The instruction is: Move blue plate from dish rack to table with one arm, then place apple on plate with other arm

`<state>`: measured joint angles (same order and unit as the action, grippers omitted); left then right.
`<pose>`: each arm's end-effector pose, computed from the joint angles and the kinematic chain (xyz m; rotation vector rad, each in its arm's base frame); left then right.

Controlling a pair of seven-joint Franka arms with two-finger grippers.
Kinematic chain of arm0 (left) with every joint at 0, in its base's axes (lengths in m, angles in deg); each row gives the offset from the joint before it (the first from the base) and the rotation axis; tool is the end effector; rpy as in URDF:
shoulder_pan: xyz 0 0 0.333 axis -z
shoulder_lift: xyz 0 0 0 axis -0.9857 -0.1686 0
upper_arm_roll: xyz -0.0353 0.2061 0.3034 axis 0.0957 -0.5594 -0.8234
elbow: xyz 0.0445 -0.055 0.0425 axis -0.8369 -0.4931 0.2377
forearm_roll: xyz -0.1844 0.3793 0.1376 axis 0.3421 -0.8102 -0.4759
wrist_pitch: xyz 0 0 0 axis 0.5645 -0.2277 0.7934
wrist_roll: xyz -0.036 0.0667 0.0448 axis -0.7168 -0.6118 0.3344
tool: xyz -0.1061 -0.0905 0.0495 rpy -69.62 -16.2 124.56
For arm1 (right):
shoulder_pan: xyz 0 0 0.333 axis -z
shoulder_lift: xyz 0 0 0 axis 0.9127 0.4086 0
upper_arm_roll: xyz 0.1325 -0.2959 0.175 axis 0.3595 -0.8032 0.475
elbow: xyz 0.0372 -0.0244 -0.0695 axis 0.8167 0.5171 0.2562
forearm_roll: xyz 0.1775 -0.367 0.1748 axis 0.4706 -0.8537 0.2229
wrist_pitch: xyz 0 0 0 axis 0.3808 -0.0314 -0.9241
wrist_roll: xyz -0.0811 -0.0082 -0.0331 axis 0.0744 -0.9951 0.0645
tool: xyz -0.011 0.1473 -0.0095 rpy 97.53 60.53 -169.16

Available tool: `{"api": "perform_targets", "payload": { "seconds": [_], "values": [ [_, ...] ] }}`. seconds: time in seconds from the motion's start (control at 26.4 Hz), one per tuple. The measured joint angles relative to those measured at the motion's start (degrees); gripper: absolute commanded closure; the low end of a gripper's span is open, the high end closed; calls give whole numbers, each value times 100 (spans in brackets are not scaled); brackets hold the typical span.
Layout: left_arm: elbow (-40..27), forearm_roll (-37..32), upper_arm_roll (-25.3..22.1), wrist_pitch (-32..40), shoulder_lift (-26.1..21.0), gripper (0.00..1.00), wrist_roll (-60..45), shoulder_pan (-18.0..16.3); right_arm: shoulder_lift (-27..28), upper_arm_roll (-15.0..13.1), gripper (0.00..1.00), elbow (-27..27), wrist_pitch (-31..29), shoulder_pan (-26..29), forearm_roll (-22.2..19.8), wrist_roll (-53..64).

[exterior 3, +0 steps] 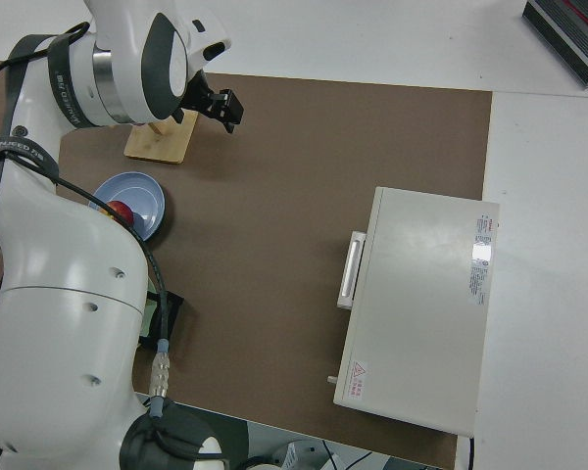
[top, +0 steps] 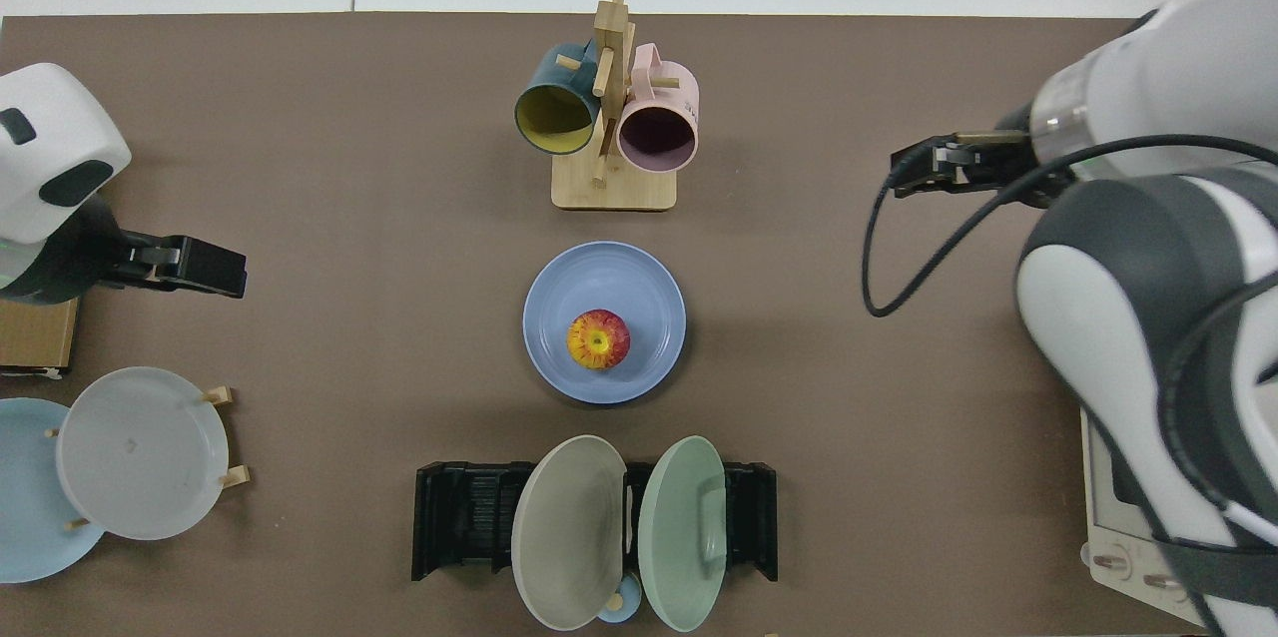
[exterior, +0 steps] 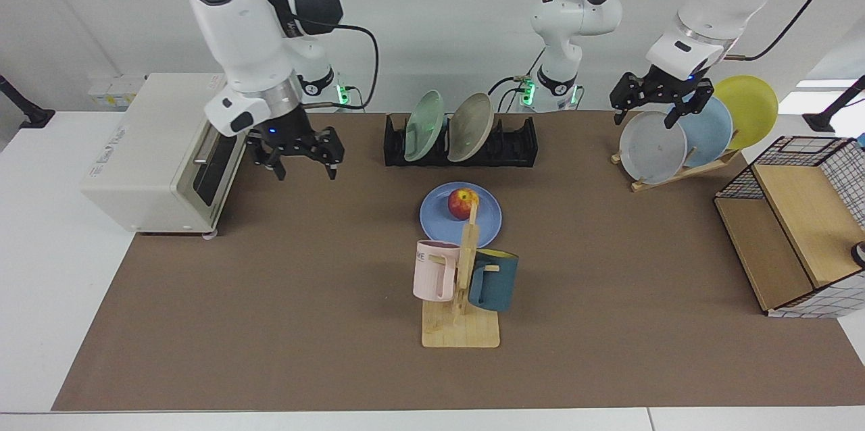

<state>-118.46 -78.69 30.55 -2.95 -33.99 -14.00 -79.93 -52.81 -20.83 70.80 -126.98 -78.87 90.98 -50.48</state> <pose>0.5938 -0.0681 0.6402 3.1116 -0.2072 -0.0435 0.6705 0.1201 0.5841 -3.0581 0.0903 -0.1211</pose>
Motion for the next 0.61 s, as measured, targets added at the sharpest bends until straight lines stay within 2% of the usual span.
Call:
{"api": "perform_targets", "payload": {
  "seconds": [0.26, 0.38, 0.61],
  "values": [
    [1, 0, 0, 0, 0, 0, 0, 0, -435, -20, 0, 2, 715, 841, -10, 1036],
    [1, 0, 0, 0, 0, 0, 0, 0, -531, -20, 0, 4, 833, 1134, -11, 1213],
    [2, 0, 0, 0, 0, 0, -1, 0, -622, 1, 0, 55, 895, 1255, -23, 1280]
  ]
}}
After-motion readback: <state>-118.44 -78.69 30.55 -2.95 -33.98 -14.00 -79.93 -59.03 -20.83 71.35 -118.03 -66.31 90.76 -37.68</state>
